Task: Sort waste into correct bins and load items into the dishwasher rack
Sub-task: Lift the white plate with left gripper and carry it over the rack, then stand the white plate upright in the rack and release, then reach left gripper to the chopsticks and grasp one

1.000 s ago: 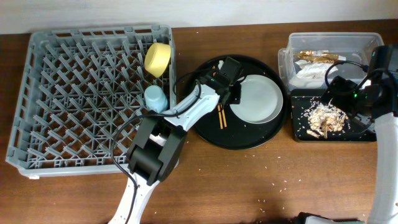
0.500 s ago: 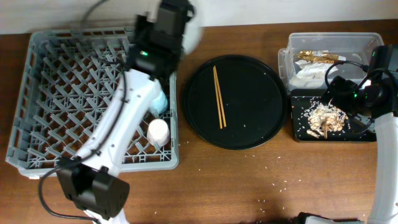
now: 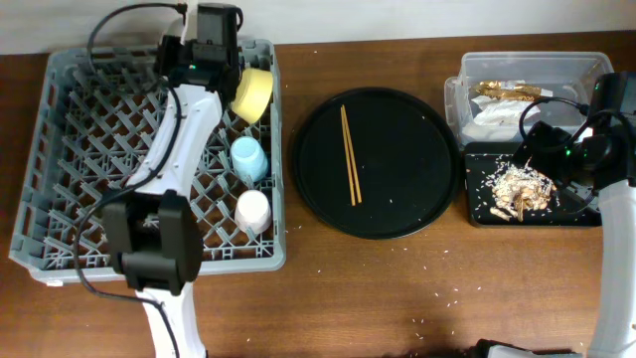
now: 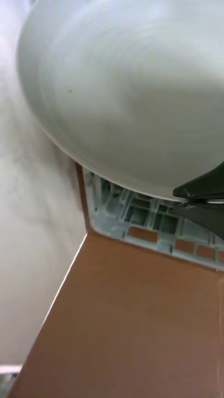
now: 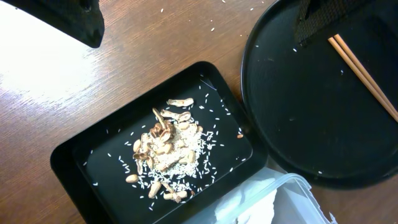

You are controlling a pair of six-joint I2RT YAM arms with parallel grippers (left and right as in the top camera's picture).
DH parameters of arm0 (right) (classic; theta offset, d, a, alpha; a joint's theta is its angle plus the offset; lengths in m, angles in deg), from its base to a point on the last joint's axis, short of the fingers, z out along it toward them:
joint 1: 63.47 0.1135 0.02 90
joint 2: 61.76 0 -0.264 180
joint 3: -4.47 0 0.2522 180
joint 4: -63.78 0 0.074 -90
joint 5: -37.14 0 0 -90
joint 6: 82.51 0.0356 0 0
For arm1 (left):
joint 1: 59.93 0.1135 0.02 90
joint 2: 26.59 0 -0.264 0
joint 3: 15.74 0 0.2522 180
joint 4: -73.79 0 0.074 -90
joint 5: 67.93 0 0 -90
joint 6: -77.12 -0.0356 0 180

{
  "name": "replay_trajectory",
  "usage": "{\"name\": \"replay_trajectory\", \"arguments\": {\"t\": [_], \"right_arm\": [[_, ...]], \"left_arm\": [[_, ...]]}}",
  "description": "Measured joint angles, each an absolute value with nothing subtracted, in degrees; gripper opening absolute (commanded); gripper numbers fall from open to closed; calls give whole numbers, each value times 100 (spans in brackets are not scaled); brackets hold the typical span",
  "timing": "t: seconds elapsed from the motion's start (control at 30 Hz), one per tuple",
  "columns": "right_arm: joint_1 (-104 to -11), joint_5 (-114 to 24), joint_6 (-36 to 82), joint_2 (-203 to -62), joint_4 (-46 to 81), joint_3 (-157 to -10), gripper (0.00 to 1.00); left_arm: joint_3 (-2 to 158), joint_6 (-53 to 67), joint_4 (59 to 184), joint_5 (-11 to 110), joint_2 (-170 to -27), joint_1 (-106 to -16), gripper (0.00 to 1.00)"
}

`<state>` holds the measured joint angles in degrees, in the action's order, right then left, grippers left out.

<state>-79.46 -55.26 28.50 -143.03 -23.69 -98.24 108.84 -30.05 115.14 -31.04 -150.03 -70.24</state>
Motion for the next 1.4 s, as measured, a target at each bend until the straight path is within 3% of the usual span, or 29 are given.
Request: {"name": "replay_trajectory", "arguments": {"t": [0.07, 0.1, 0.17, 0.2, 0.33, 0.5, 0.6, 0.77, 0.87, 0.97, 1.0, 1.1, 1.4], "right_arm": [[-7946, -5526, 2848, -14303, -2367, -9824, 99], [-7946, -5523, 2850, -14303, -2367, -9824, 99], [-7946, -5526, 2850, -14303, -2367, -9824, 98], [-7946, -5526, 2852, -14303, -2367, -9824, 98], [-7946, -5526, 2848, -14303, -2369, -9824, 99], [-7946, -5526, 2850, -14303, -2365, -9824, 99], [-7946, -5523, 2848, -14303, -2362, -9824, 98], [-7946, -5523, 2848, -14303, -2367, -9824, 98], [-7946, -5523, 2850, -14303, -2367, -9824, 99], [-7946, -5523, 2850, -14303, -2367, -9824, 98], [-7946, -5526, 2850, -14303, -2367, -9824, 98], [-7946, -5526, 2850, -14303, -2367, -9824, 99], [-7946, -5523, 2852, -14303, -2367, -9824, 99]], "left_arm": [[10884, -3003, 11483, -3136, -15175, -7028, 0], [10884, -3003, 11466, -3136, -15204, -7030, 5], [10884, -3007, 11459, -3125, -15208, -7041, 54], [10884, -3012, 11477, -3110, -15208, -7041, 66], [10882, -2953, 11501, -3023, -15223, -7070, 93], [11630, -2944, 12452, -2758, -15271, -7470, 92], [12915, -2607, 13958, -1230, -15271, -7990, 80], [13302, -1001, 14482, 1751, -15319, -8669, 80], [13319, -524, 14849, 2374, -15625, -8857, 85], [13311, -341, 15520, 2597, -16347, -9059, 84], [13297, -315, 15654, 2630, -16530, -9096, 77], [13269, -253, 15944, 2660, -16718, -9148, 70], [13271, 151, 16150, 2660, -17153, -9207, 65]]}}
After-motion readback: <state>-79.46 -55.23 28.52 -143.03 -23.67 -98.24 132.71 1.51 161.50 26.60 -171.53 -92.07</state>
